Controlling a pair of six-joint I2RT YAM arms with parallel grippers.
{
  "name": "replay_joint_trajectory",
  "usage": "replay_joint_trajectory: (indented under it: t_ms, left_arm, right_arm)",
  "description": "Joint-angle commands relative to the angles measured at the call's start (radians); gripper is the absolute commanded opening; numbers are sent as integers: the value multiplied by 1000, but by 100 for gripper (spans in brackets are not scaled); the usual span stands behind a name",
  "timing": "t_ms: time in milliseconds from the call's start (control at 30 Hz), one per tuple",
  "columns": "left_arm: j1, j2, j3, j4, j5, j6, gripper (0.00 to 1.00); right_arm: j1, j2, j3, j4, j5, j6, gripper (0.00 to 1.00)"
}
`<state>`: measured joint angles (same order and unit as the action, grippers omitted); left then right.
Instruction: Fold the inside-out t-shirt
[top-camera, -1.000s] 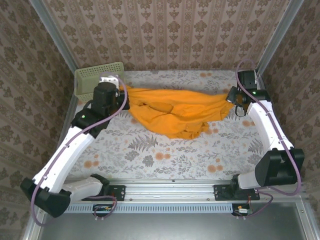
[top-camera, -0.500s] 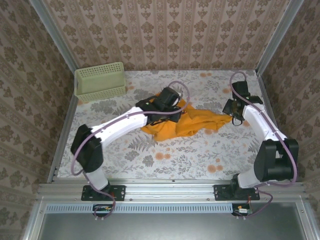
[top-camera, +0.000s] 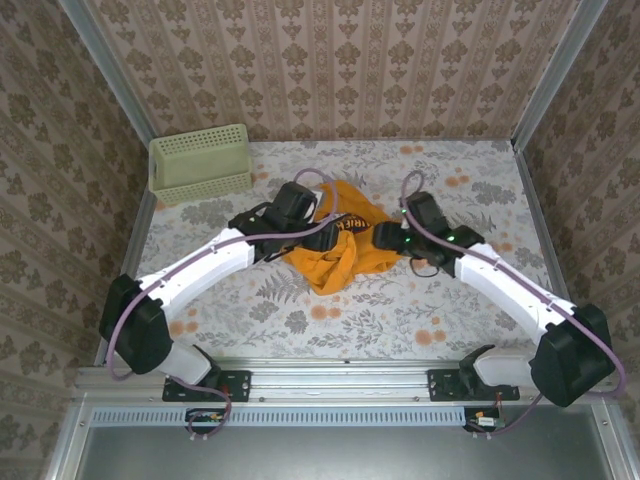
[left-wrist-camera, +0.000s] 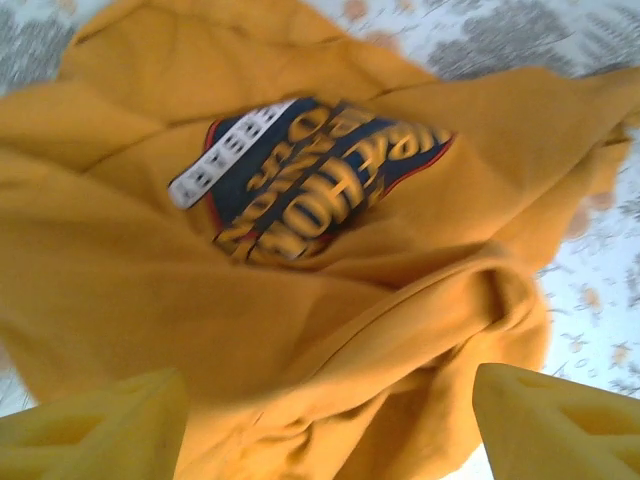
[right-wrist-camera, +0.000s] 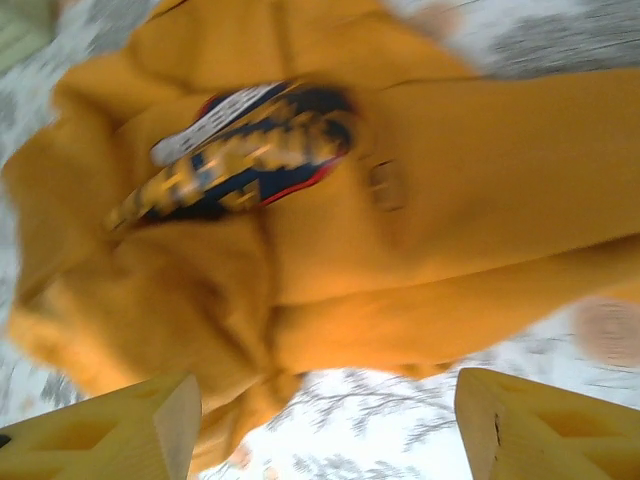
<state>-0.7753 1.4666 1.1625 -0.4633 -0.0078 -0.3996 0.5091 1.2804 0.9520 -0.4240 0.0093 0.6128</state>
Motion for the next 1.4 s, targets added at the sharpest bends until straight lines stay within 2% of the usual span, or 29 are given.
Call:
replay_joint_trajectory:
  t_ms: [0, 133, 233, 333, 433, 567, 767, 933, 1033, 1133, 1167, 1267, 1367]
  left_arm:
    - [-8, -29, -82, -5, 3, 39, 78]
    - [-8, -4, -114, 31, 30, 34, 79]
    - [3, 51, -95, -6, -95, -9, 76]
    - [29, 82, -105, 48, -111, -17, 67]
    - [53, 114, -91, 89, -81, -23, 54]
    - [89, 146, -66, 102, -80, -28, 32]
    - [131, 232, 32, 72, -79, -43, 0]
    - [112, 172, 35, 120, -86, -31, 0]
    - [57, 109, 29, 114, -171, 22, 1]
    - [-1, 50, 2, 73, -270, 24, 34]
    - [-19, 22, -22, 67, -286, 14, 39]
    - [-79, -73, -109, 84, -299, -18, 44]
    - [-121, -160, -220, 177, -212, -44, 44]
  right_arm:
    - [93, 26, -22, 116, -4, 53, 71]
    - [141, 99, -29, 164, -6, 94, 71]
    - [152, 192, -22, 210, -17, 133, 70]
    - [153, 277, 22, 205, -16, 159, 63]
    - [153, 321, 60, 176, 23, 158, 46]
    - [154, 296, 39, 165, 59, 113, 23]
    - [151, 221, -56, 175, 61, 78, 5]
    - [151, 119, -127, 221, 33, 69, 0]
    - [150, 12, -169, 271, 14, 58, 0]
    - [149, -49, -210, 326, 11, 64, 3]
    - [148, -57, -217, 345, 2, 67, 3]
    - [147, -53, -207, 386, -41, 66, 3]
    - [147, -43, -192, 422, -87, 58, 2]
